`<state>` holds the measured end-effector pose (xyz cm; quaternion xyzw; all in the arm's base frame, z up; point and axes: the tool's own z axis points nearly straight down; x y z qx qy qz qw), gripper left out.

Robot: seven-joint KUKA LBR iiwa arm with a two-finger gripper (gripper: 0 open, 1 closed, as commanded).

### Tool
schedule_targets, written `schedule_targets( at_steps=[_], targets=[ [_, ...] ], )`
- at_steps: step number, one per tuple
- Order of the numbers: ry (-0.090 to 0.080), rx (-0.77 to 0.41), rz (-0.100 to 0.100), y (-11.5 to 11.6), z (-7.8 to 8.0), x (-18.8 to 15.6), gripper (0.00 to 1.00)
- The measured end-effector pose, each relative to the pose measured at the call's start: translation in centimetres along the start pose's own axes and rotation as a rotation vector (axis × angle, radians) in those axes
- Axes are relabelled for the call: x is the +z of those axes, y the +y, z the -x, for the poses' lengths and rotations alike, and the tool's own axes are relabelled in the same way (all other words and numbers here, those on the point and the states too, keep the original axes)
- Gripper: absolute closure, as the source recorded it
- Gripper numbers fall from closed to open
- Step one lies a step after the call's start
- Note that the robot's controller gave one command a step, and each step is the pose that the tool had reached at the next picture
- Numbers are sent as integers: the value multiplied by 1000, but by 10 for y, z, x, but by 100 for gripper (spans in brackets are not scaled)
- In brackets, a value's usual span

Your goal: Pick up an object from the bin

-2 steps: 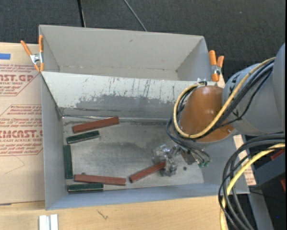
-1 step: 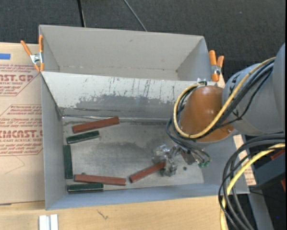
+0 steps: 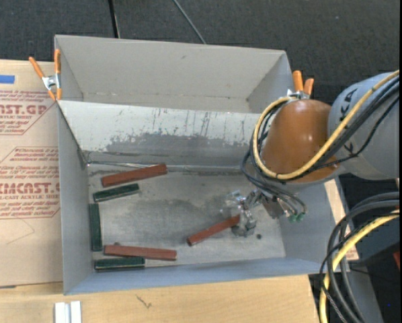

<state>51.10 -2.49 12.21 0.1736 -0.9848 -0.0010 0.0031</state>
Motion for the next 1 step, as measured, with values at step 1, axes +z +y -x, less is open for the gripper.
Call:
schedule_targets(
  at_steps=[1],
  targets=[
    [-8,-19,-4,-17,11,-105,100]
  ],
)
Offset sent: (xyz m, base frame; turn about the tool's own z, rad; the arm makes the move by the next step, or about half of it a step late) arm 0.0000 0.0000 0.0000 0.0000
